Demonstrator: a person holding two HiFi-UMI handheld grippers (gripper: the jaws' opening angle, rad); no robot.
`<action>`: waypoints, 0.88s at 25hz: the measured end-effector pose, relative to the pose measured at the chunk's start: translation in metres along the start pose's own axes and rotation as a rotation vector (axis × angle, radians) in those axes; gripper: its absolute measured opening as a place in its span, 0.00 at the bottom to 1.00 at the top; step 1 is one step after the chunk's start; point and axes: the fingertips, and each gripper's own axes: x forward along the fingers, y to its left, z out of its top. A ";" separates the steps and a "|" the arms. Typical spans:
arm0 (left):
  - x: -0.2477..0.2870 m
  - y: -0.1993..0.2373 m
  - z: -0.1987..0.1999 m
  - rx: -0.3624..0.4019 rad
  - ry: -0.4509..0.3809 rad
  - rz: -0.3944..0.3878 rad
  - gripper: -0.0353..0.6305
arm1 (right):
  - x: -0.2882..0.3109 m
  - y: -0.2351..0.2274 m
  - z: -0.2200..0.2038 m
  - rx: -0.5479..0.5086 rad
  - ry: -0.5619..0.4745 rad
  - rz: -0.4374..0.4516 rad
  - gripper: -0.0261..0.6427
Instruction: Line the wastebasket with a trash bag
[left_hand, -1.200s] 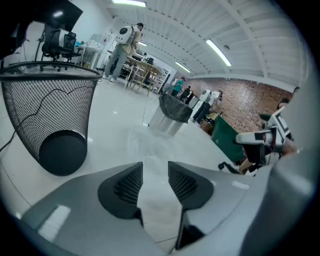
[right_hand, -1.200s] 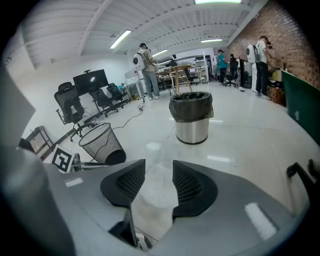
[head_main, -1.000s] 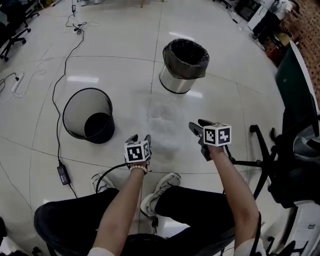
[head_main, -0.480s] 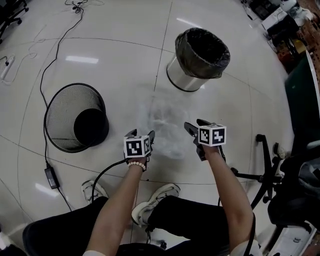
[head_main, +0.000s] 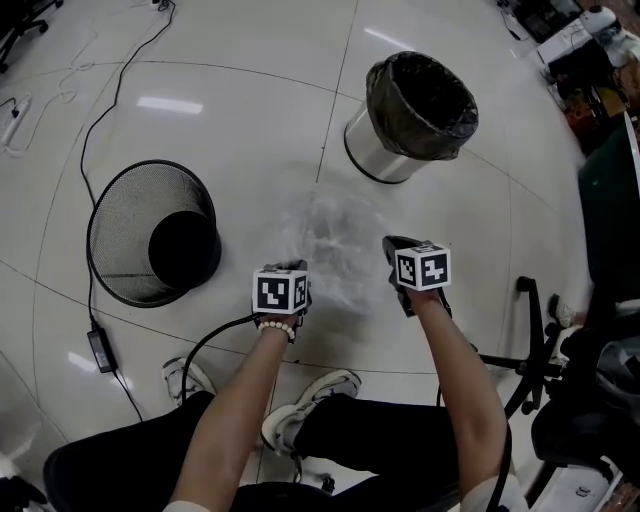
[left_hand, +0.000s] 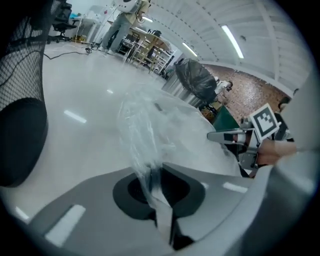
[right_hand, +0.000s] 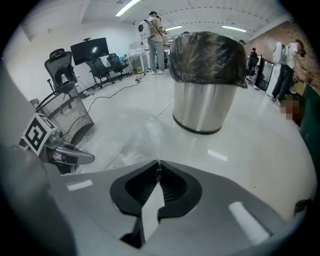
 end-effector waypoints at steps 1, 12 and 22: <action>-0.007 -0.004 0.005 0.016 -0.018 -0.002 0.07 | -0.006 0.002 0.009 -0.008 -0.019 0.007 0.04; -0.149 -0.070 0.124 0.226 -0.314 0.002 0.07 | -0.133 0.061 0.144 -0.213 -0.297 0.009 0.04; -0.346 -0.090 0.206 0.297 -0.615 0.055 0.07 | -0.269 0.195 0.254 -0.410 -0.575 0.141 0.04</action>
